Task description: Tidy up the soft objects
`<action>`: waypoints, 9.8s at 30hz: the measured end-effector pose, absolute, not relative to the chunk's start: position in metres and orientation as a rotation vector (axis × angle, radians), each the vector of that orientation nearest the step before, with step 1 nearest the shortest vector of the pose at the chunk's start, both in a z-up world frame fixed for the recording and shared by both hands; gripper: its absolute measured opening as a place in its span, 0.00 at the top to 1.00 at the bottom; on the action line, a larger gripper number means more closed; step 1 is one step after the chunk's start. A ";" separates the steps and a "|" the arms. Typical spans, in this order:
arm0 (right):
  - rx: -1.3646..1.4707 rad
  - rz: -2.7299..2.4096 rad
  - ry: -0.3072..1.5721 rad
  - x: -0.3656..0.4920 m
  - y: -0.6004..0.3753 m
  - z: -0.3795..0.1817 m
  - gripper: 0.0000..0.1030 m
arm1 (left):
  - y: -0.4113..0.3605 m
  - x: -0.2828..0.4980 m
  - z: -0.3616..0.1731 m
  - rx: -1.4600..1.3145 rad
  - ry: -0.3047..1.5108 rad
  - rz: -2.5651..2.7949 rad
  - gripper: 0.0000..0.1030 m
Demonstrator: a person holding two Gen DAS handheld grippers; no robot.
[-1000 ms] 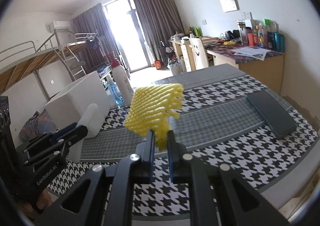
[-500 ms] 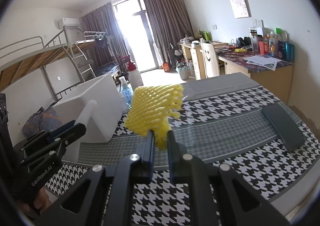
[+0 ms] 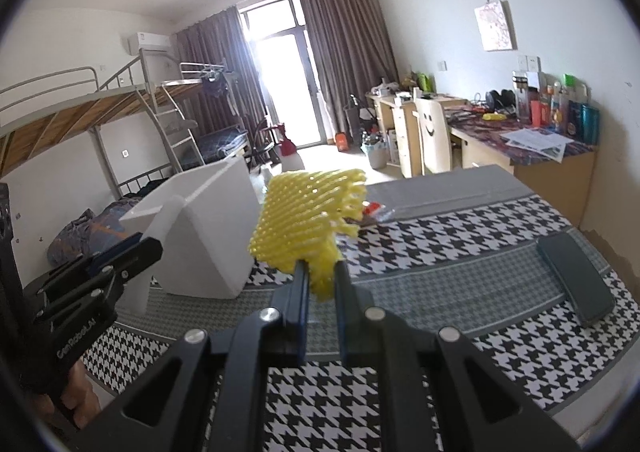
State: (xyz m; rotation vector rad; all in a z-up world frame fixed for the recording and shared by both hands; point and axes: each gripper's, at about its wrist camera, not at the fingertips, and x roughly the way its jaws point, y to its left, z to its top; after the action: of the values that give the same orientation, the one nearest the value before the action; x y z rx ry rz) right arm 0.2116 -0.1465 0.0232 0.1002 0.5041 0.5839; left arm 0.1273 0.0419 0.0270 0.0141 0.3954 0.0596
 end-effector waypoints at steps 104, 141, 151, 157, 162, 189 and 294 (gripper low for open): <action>-0.071 0.786 0.536 0.303 0.032 0.078 0.86 | 0.189 0.244 0.045 -0.089 0.523 0.332 0.54; -0.110 0.864 0.599 0.303 0.075 0.065 0.85 | 0.217 0.177 0.056 -0.118 0.406 0.491 0.01; -0.146 0.849 0.645 0.306 0.092 0.058 0.78 | 0.221 0.166 0.055 -0.119 0.401 0.509 0.01; -0.163 0.849 0.714 0.308 0.097 0.050 0.48 | 0.224 0.160 0.056 -0.130 0.392 0.513 0.01; -0.183 0.854 0.701 0.299 0.092 0.056 0.39 | 0.224 0.160 0.056 -0.132 0.394 0.506 0.01; -0.111 0.813 0.466 0.233 0.026 0.092 0.15 | 0.189 0.112 0.072 -0.140 0.342 0.458 0.01; 0.006 0.666 0.147 0.118 -0.084 0.018 0.00 | 0.103 0.019 0.010 -0.077 0.228 0.342 0.01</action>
State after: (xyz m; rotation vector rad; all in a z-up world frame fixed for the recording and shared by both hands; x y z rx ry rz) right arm 0.1184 -0.0840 0.0184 0.0057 0.1472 0.6663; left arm 0.0191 0.1030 0.0097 -0.0774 0.2278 0.3416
